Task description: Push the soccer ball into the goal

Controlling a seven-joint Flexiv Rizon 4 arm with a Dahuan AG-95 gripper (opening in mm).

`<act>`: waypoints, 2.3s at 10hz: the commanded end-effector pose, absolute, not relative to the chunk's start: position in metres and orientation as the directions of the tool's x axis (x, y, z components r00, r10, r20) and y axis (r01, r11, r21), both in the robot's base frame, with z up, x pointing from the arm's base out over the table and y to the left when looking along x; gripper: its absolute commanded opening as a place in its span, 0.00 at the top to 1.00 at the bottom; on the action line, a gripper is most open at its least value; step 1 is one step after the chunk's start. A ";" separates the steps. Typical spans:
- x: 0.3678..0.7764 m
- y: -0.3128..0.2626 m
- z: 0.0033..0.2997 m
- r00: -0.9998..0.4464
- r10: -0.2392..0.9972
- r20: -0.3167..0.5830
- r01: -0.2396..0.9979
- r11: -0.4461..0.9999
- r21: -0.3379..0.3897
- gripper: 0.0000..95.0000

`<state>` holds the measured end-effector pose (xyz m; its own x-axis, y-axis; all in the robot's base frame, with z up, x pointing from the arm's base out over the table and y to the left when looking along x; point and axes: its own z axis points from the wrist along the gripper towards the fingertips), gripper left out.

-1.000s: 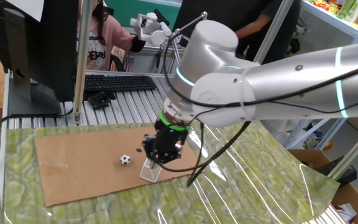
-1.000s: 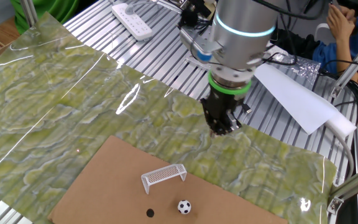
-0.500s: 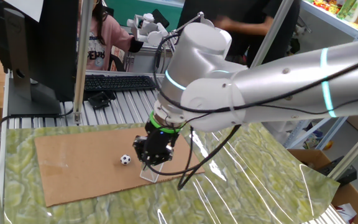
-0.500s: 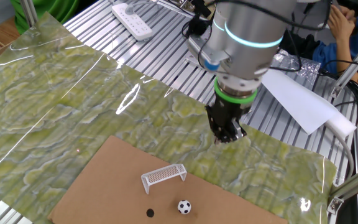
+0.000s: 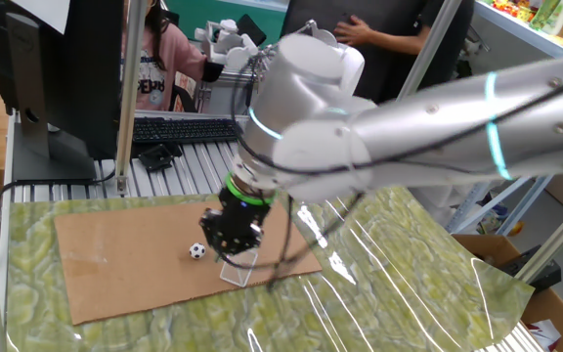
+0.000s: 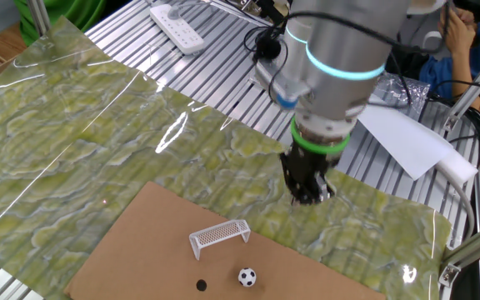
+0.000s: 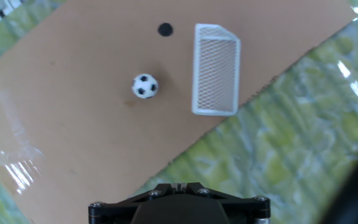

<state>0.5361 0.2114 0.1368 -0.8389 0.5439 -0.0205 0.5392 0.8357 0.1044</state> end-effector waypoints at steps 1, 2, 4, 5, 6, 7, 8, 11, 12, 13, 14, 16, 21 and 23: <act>0.541 0.210 0.133 -0.844 0.536 -0.024 0.531 0.841 0.107 1.00; 0.548 0.210 0.129 -0.845 0.534 -0.026 0.529 0.842 0.107 1.00; 0.561 0.211 0.126 -0.844 0.536 -0.021 0.531 0.841 0.108 1.00; 0.568 0.214 0.125 -0.842 0.539 -0.019 0.534 0.839 0.108 1.00; 0.574 0.218 0.125 -0.838 0.545 -0.020 0.540 0.835 0.107 1.00; 0.581 0.223 0.125 -0.835 0.550 -0.019 0.546 0.831 0.107 1.00; 0.585 0.226 0.124 -0.834 0.552 -0.018 0.547 0.830 0.107 1.00; 0.596 0.230 0.123 -0.848 0.530 -0.001 0.527 0.842 0.115 1.00; 0.601 0.229 0.120 -0.847 0.532 0.014 0.529 0.839 0.126 1.00; 0.606 0.229 0.115 -0.851 0.525 0.011 0.522 0.844 0.124 1.00; 0.608 0.229 0.111 -0.853 0.522 0.007 0.518 0.846 0.124 1.00; 0.609 0.231 0.106 -0.855 0.519 0.013 0.516 0.847 0.127 1.00; 0.611 0.231 0.109 -0.855 0.519 0.000 0.515 0.848 0.124 1.00; 0.611 0.231 0.109 -0.859 0.512 0.003 0.508 0.853 0.122 1.00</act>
<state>0.6114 0.2305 0.1084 -0.8605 0.5095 0.0041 0.5061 0.8538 0.1220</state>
